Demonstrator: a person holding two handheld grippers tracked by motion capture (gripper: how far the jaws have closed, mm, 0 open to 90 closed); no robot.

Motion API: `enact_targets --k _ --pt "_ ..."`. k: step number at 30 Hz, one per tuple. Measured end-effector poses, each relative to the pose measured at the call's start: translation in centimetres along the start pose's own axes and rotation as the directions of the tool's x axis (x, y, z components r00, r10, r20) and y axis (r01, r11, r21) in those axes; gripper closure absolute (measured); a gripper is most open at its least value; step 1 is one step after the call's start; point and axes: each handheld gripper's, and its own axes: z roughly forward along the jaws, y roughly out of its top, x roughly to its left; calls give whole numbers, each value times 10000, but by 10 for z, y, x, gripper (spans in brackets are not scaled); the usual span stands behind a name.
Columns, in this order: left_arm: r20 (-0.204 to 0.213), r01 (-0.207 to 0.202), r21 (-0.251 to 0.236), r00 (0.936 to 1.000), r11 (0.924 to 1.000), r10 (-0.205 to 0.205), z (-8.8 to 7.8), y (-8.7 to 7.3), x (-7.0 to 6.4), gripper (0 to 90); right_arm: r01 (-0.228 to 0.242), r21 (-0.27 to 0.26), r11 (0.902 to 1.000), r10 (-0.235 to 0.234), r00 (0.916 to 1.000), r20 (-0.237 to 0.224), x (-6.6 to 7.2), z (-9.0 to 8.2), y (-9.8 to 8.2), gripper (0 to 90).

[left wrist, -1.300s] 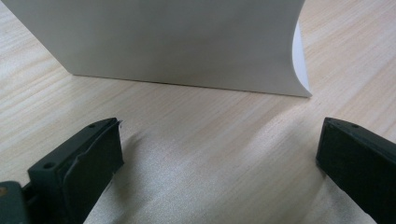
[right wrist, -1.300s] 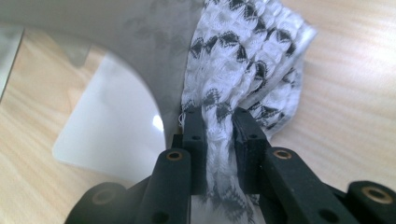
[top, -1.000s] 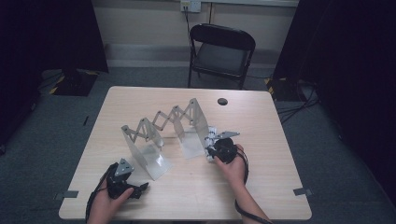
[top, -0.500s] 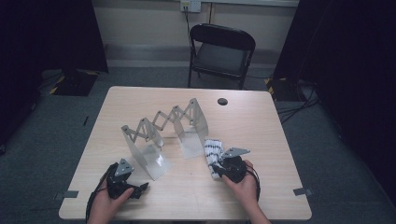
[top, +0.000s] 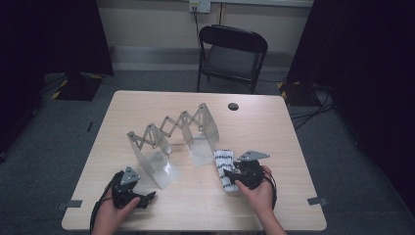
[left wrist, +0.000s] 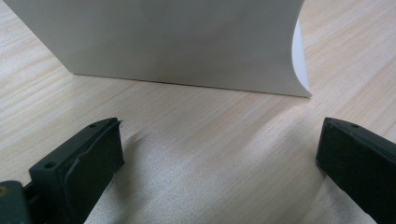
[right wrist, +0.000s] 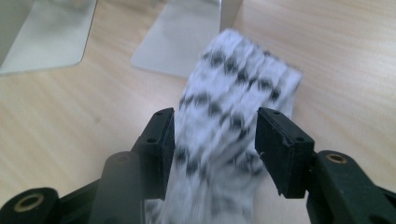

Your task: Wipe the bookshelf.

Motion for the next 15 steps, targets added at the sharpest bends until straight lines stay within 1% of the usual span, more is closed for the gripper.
enact_targets --k 2,4,5,6,8,9,10,11,12,15 --pt "-1 -5 3 10000 10000 5 0 0 0 2 -224 -98 9997 224 9997 60 0 7 6 471" --pt "0 1 -1 10000 10000 -1 0 0 0 2 -348 53 9994 347 9992 195 1 17 10 485" --pt "0 1 -1 10000 10000 -1 0 0 0 2 -348 53 9994 347 9992 195 1 17 10 485" --pt "0 -7 3 10000 10000 7 0 0 0 2 -341 226 9992 336 9992 206 3 28 12 498" --pt "1 -5 2 10000 10000 5 0 0 0 2 29 639 9980 -55 9992 405 6 36 9 518" --pt "4 -6 3 10000 10000 6 0 0 0 2 203 712 9973 -233 9989 408 7 39 7 527" --pt "4 -6 3 10000 10000 6 0 0 0 1 203 712 9973 -233 9989 408 7 39 7 527" --pt "7 -23 7 10000 10000 23 0 0 0 1 222 644 9977 -245 9991 353 7 37 3 554" --pt "17 5 7 10000 10000 -5 0 0 0 0 189 653 9977 -207 9994 279 7 35 2 563" --pt "33 -33 39 10000 10000 33 0 0 1 0 217 770 9968 -221 9997 44 7 25 -4 573"
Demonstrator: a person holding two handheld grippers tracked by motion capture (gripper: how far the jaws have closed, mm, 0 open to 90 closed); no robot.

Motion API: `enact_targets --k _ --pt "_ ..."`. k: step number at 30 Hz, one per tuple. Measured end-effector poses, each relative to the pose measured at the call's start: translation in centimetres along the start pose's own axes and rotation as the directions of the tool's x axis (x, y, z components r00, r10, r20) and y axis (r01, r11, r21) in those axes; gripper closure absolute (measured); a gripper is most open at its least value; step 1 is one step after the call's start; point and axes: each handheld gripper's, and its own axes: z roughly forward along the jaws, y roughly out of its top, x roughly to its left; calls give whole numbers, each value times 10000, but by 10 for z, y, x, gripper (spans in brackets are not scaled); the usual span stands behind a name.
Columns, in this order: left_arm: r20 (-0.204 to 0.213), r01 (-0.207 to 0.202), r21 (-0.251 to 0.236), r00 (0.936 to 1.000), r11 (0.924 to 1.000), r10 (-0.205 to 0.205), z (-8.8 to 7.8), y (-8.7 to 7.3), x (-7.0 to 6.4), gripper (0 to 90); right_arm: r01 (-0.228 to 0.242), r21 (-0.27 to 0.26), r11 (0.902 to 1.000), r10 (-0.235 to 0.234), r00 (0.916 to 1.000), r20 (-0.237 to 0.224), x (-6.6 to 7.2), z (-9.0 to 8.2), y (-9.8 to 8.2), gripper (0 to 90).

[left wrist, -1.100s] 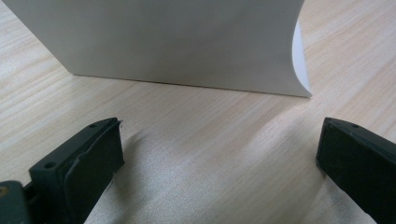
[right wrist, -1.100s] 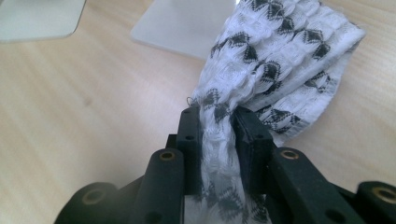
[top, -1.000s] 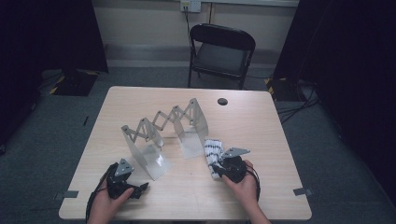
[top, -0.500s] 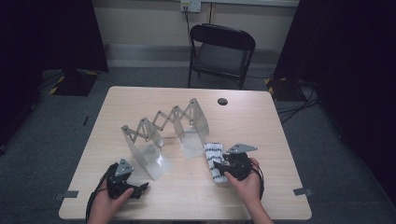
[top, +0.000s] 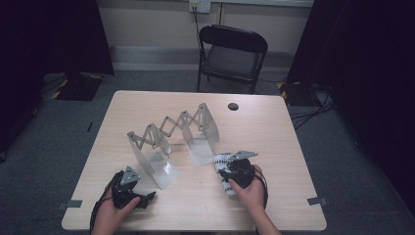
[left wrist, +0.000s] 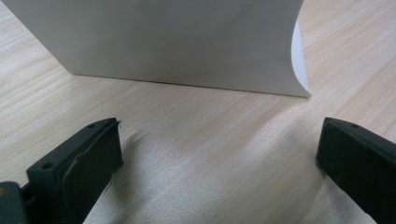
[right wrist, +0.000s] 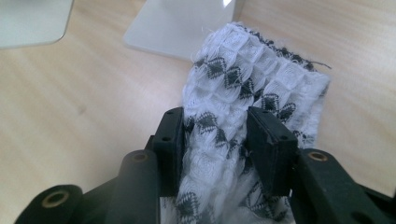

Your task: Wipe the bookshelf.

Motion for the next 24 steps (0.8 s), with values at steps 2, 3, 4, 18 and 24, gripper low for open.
enact_targets --k 2,3,4,18,24 --pt "-6 3 0 10000 10000 -3 0 0 0 0 215 72 9997 -214 9996 -182 2 -9 -9 572" --pt "-7 -13 10 10000 10000 13 0 0 0 0 245 85 9997 -243 9995 -221 3 -12 -12 570" --pt "-8 4 -3 10000 10000 -4 0 0 0 0 321 95 9994 -318 9991 -286 4 -16 -17 567" --pt "-47 3 -31 10000 10000 -4 0 0 -1 1 -358 -294 9989 358 9994 3 -8 -44 -35 486" --pt "-35 7 -33 10000 10000 -8 0 0 -1 0 78 129 9999 -76 9999 -112 -9 -40 -41 543"
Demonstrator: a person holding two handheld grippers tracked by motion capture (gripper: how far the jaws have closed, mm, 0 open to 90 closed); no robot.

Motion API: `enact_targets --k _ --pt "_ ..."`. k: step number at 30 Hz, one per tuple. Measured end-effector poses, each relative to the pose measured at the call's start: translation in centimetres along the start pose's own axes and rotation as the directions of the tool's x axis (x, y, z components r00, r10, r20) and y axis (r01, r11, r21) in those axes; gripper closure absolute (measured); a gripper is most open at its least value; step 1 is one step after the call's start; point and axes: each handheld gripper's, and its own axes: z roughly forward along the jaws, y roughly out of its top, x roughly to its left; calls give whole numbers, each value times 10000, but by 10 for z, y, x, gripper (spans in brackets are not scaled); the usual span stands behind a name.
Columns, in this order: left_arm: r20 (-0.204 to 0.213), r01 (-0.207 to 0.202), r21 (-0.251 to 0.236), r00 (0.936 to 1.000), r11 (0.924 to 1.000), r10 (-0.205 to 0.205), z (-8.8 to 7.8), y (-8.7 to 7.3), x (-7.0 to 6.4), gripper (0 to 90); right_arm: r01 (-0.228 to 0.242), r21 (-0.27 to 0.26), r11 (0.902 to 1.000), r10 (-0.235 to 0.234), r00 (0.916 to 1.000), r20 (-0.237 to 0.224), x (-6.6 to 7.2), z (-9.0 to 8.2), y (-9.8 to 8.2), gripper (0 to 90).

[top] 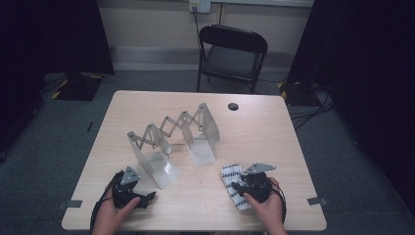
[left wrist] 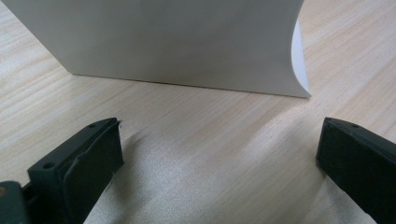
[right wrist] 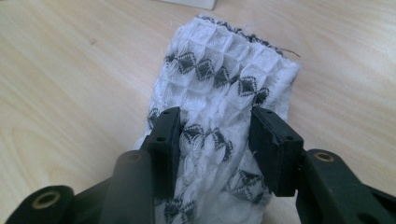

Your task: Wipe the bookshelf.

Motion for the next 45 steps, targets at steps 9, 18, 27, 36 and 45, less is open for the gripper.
enact_targets --k 9,18,27,36,45 --pt "-11 45 2 10000 10000 -45 0 0 -1 2 -66 89 9999 68 9997 -251 0 -7 -7 538" --pt "-13 33 -15 10000 10000 -33 0 -1 -1 2 621 211 9978 -619 9980 -109 14 -4 0 503" --pt "-36 14 -10 10000 10000 -14 -1 -1 -1 2 -47 -89 9999 46 9999 -98 -5 -17 -11 484" --pt "-25 15 0 10000 10000 -15 -1 -1 -2 2 -18 -491 9988 4 9996 -279 -7 -21 -7 585" --pt "-28 9 5 10000 10000 -9 -1 -1 -2 2 475 -219 9986 -498 9916 -1191 18 -8 2 573"
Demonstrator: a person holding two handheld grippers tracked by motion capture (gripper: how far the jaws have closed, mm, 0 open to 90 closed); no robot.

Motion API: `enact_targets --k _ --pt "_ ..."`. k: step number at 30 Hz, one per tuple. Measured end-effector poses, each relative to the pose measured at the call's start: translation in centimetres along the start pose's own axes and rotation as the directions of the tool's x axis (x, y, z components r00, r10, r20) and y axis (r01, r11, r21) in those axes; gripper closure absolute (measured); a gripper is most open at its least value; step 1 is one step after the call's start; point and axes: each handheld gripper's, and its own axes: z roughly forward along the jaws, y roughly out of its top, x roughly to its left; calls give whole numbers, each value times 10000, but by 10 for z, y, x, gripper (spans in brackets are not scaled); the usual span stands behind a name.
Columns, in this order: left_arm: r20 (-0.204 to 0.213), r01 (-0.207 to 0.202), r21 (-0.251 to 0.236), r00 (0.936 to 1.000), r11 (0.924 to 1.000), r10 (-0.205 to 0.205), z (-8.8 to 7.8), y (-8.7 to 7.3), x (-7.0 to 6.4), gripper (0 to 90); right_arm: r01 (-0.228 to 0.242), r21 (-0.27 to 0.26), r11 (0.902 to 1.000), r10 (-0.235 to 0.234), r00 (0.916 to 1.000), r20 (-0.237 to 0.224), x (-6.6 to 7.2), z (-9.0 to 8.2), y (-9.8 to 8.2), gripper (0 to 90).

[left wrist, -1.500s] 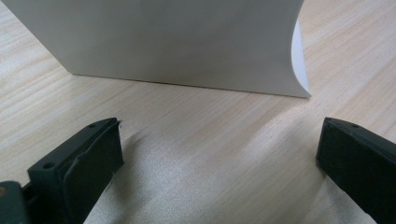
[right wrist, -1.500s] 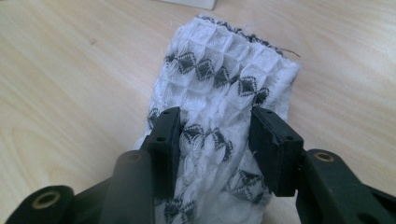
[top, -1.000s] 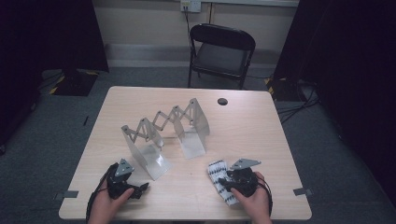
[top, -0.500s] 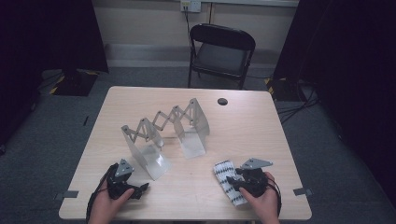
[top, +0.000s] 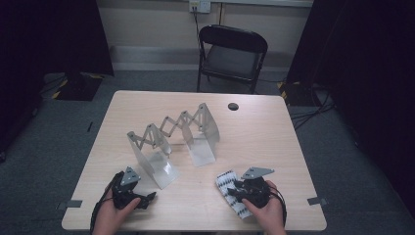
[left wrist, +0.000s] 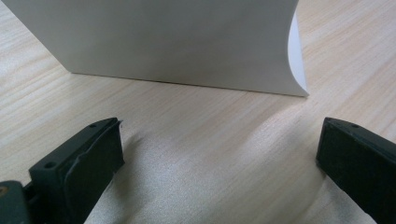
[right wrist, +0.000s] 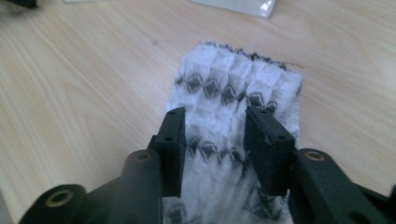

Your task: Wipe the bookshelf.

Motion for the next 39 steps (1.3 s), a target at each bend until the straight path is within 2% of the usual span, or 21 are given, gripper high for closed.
enact_targets --k 4,8,11,12,14,20,24,30,39 --pt "5 6 -7 10000 10000 -6 0 0 0 2 -176 -381 9991 178 9998 41 4 -4 9 538" --pt "-2 2 -4 10000 10000 -2 0 0 0 2 -603 -658 9960 594 9981 -158 2 -2 22 525" --pt "-7 8 -6 10000 10000 -8 0 0 0 2 -483 -579 9972 479 9988 -81 2 1 29 511" --pt "-4 5 -6 10000 10000 -5 0 0 0 2 -282 -524 9982 282 9996 9 3 4 38 507" --pt "-5 5 -4 10000 10000 -5 0 0 0 2 -161 -513 9986 166 9998 108 5 6 44 504" --pt "-4 4 -5 10000 10000 -4 0 0 0 2 -203 -593 9980 207 9998 52 11 13 62 509" --pt "-3 6 -1 10000 10000 -6 0 0 0 2 31 -690 9976 -35 10000 -63 18 19 77 509" --pt "-4 7 -4 10000 10000 -7 0 0 0 2 553 -521 9971 -551 9985 47 32 27 98 527" --pt "-3 2 -2 10000 10000 -2 0 0 0 2 621 -742 9953 -631 9980 -106 45 38 115 530"
